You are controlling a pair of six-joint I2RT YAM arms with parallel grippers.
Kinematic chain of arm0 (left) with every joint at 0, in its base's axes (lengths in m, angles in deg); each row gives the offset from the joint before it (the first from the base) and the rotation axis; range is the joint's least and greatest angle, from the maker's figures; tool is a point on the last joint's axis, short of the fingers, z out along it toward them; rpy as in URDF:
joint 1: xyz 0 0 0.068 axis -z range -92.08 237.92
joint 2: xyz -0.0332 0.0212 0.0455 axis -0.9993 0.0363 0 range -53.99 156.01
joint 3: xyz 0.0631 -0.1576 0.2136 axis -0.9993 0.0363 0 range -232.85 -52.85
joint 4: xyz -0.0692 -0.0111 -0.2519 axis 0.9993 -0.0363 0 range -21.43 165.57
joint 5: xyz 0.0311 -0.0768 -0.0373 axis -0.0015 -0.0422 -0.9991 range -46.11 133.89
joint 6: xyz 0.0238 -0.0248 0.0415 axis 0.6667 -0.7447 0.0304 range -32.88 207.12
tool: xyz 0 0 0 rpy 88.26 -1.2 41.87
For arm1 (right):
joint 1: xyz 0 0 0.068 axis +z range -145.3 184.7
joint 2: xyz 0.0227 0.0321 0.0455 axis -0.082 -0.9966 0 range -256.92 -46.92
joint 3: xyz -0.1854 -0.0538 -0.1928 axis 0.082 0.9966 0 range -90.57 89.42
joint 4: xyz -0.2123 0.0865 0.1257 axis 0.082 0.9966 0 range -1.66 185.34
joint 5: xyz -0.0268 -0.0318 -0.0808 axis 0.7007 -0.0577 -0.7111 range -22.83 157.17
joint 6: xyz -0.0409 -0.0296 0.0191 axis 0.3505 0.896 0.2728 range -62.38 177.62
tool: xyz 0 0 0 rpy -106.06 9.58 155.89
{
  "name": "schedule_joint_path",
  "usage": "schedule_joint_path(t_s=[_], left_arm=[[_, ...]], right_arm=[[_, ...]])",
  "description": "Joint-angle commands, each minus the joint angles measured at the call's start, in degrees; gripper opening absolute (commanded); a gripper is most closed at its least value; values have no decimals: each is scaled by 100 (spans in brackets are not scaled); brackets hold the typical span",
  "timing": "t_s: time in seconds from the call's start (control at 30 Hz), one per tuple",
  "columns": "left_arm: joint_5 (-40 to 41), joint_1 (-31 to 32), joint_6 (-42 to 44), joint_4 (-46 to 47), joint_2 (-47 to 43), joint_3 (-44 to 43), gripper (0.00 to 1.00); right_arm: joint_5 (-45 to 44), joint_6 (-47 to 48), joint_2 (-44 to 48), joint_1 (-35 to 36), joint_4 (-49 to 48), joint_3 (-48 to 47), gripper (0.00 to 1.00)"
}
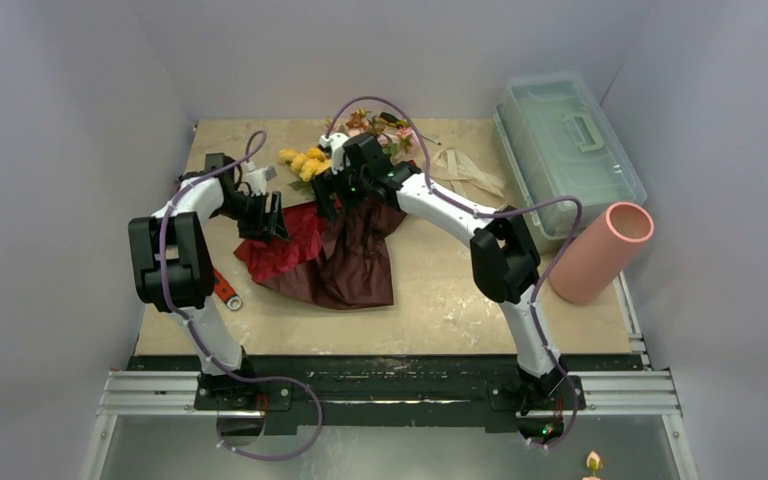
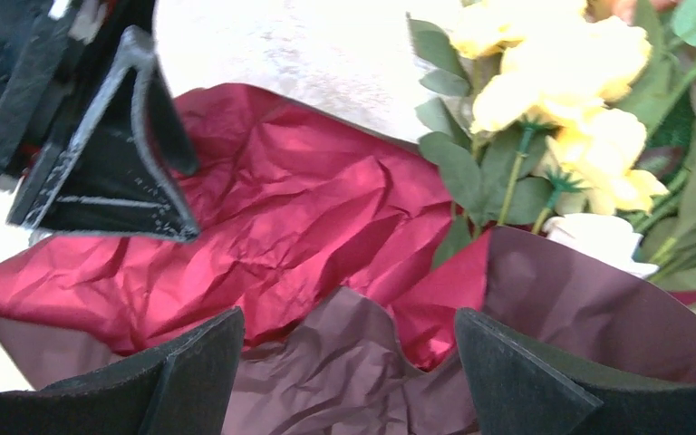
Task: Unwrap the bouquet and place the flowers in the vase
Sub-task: Unfold the wrapping paper at the center of the board.
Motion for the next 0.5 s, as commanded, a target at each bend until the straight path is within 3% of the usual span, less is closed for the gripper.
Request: schedule_joint_path(t_s=[0.0, 0.13, 0.47], left_arm=[[282, 45, 75, 391, -154, 148, 64], [400, 45, -14, 571, -194, 269, 68], [639, 144, -118, 834, -179, 450, 68]], right_arm=[[-634, -392, -168, 16, 371, -579, 90], [-625, -468, -239, 19, 448, -497, 86], [-596, -555, -506, 30, 479, -415, 77]])
